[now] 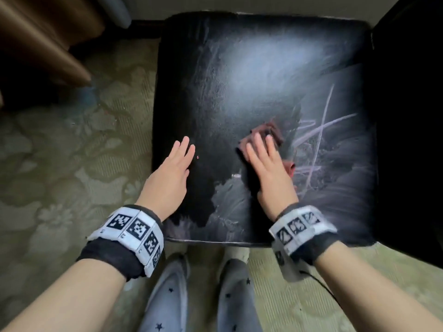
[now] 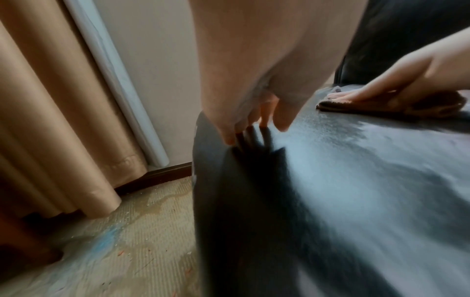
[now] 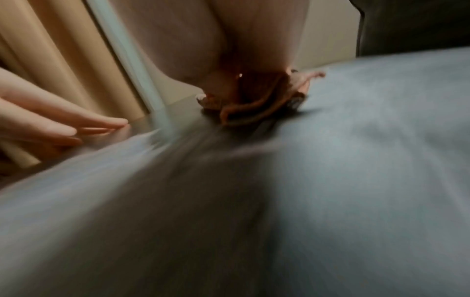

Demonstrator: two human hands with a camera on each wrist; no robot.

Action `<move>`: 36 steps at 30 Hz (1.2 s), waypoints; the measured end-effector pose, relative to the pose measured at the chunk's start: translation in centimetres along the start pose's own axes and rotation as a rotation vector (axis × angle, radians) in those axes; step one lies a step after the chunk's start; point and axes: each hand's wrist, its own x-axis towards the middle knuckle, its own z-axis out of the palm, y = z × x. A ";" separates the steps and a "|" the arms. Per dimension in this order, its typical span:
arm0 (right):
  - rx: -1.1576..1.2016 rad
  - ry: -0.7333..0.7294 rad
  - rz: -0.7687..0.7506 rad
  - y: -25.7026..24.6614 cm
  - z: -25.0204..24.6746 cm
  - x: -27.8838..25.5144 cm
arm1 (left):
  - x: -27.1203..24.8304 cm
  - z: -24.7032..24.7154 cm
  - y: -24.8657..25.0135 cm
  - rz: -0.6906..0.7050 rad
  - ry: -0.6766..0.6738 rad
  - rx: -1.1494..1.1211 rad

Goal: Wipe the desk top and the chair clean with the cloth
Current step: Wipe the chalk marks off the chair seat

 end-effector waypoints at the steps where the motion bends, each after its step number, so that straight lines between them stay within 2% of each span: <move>1: -0.017 0.017 -0.069 -1.5 1.7 -2.4 | -0.8 0.4 -0.5 0.009 -0.004 -0.010; 4: 0.019 0.003 -0.270 -5.8 6.2 -10.1 | -2.8 0.5 -1.6 0.023 -0.051 -0.006; 5: 0.016 -0.011 -0.326 -5.8 6.6 -11.0 | -3.3 0.4 -1.6 0.010 -0.076 0.010; 7: -0.037 -0.033 -0.399 -4.5 5.4 -9.5 | -3.7 0.0 -1.4 -0.001 -0.100 0.009; 8: -0.051 -0.042 -0.376 -3.6 4.4 -8.0 | -3.7 0.0 -1.5 0.006 -0.102 0.010; 10: 0.015 0.000 -0.220 -1.9 2.8 -5.3 | -3.9 0.2 -1.9 0.006 -0.105 0.012; 11: 0.062 -0.006 -0.130 -1.9 2.6 -5.0 | -4.1 0.5 -2.2 -0.001 -0.107 0.005; 13: 0.103 0.002 -0.067 -3.1 3.7 -6.8 | -4.5 1.0 -2.4 -0.011 -0.107 0.007; 17: 0.127 -0.043 -0.202 -5.4 6.6 -11.7 | -5.3 2.3 -2.8 -0.022 -0.103 -0.013; 20: 0.172 -0.091 -0.272 -4.8 4.8 -7.8 | -5.2 2.8 -2.9 -0.017 -0.072 -0.044; 23: 0.285 -0.068 -0.233 -5.1 3.7 -4.3 | -5.2 3.0 -3.0 -0.009 -0.045 -0.110; 25: 0.266 -0.059 -0.236 -6.0 4.5 -5.7 | -5.0 2.7 -3.3 0.001 -0.029 -0.184; 29: 0.075 -0.106 -0.422 -6.2 6.4 -10.1 | -4.2 1.8 -4.1 -0.007 -0.030 -0.245; 32: 0.099 -0.153 -0.484 -5.9 5.3 -6.9 | -3.9 1.7 -4.5 -0.007 -0.023 -0.284; 34: 0.106 -0.129 -0.492 -6.7 4.6 -4.6 | -3.8 1.6 -4.7 0.009 -0.011 -0.316; 36: 0.113 -0.119 -0.501 -7.5 4.6 -4.5 | -3.6 1.3 -5.1 0.022 -0.017 -0.333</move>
